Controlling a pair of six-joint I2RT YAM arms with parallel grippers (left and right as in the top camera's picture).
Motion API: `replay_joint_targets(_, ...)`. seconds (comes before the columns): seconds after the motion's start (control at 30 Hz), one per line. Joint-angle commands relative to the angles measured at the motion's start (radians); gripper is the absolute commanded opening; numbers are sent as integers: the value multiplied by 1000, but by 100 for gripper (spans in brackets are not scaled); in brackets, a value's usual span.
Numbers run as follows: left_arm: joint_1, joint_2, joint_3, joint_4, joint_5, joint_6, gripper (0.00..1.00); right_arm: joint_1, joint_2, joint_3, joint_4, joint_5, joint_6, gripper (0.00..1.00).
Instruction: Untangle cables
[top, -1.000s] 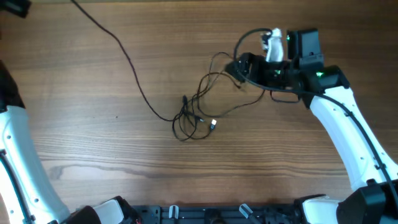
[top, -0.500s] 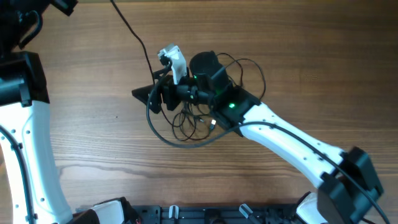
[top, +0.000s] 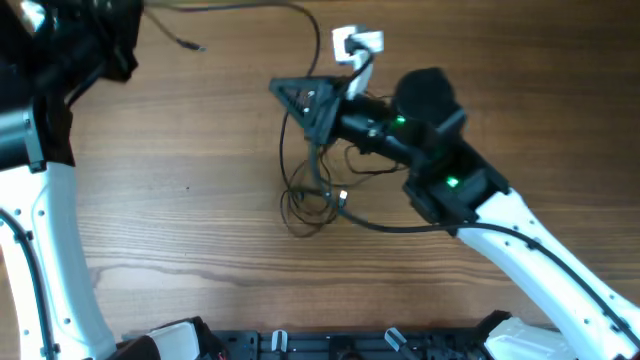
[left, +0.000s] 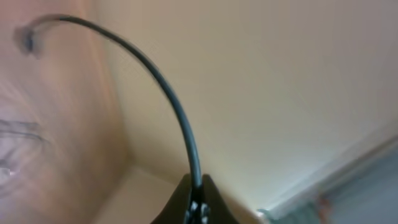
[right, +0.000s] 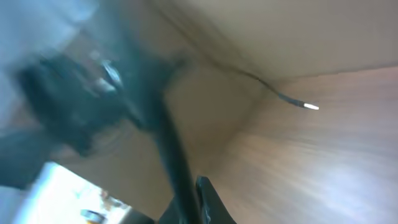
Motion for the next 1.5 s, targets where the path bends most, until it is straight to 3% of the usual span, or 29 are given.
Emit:
replay_joint_targets(0.0, 3, 0, 0, -201, -304, 328, 4, -47, -32, 8, 138, -106, 352, 4)
replay_joint_targets(0.1, 3, 8, 0, -305, -370, 455, 5, -73, -32, 9, 322, -134, 446, 4)
replay_joint_targets(0.17, 3, 8, 0, -343, -366, 478, 9, -96, -31, 8, 299, -176, 426, 5)
replay_joint_targets(0.27, 2, 8, 0, -354, -327, 477, 15, -95, -31, 8, 169, -233, 253, 4)
replay_joint_targets(0.33, 2, 8, 0, -352, -220, 477, 45, -85, -31, 8, 107, -253, 158, 4)
replay_joint_targets(0.4, 2, 8, 0, -352, -60, 477, 64, -72, -31, 8, 103, -306, -7, 5)
replay_joint_targets(0.53, 2, 8, 0, -354, 194, 399, 81, -66, -30, 8, 99, -322, -87, 5)
replay_joint_targets(0.57, 1, 8, 0, -354, 303, 379, 82, -66, -29, 8, 102, -342, -135, 4)
replay_joint_targets(0.7, -5, 8, 0, -365, 423, 307, 86, -41, -18, 8, 124, -402, -351, 5)
replay_joint_targets(0.73, -5, 8, 0, -366, 520, 285, 89, -37, -9, 8, 124, -404, -394, 5)
replay_joint_targets(0.8, -5, 8, 0, -365, 646, 242, 89, -10, 28, 8, 127, -410, -421, 5)
replay_joint_targets(0.93, -21, 8, 0, -366, 684, 232, 88, 34, 116, 8, 237, -410, -417, 5)
replay_joint_targets(1.0, -60, 8, 0, -372, 758, 224, 80, 48, 138, 8, 285, -409, -410, 4)
replay_joint_targets(1.13, -103, 8, 0, -372, 737, 213, 77, 50, 139, 8, 312, -337, -388, 5)
replay_joint_targets(1.2, -103, 8, 0, -372, 728, 208, 65, 50, 139, 8, 312, -338, -369, 5)
replay_joint_targets(1.3, -103, 8, 0, -372, 718, 187, 34, 51, 139, 8, 305, -341, -342, 4)
replay_joint_targets(1.4, -103, 8, 0, -372, 718, 187, 24, 51, 139, 8, 306, -341, -339, 4)
replay_joint_targets(1.47, -103, 8, 0, -372, 718, 187, 24, 51, 139, 8, 307, -346, -334, 5)
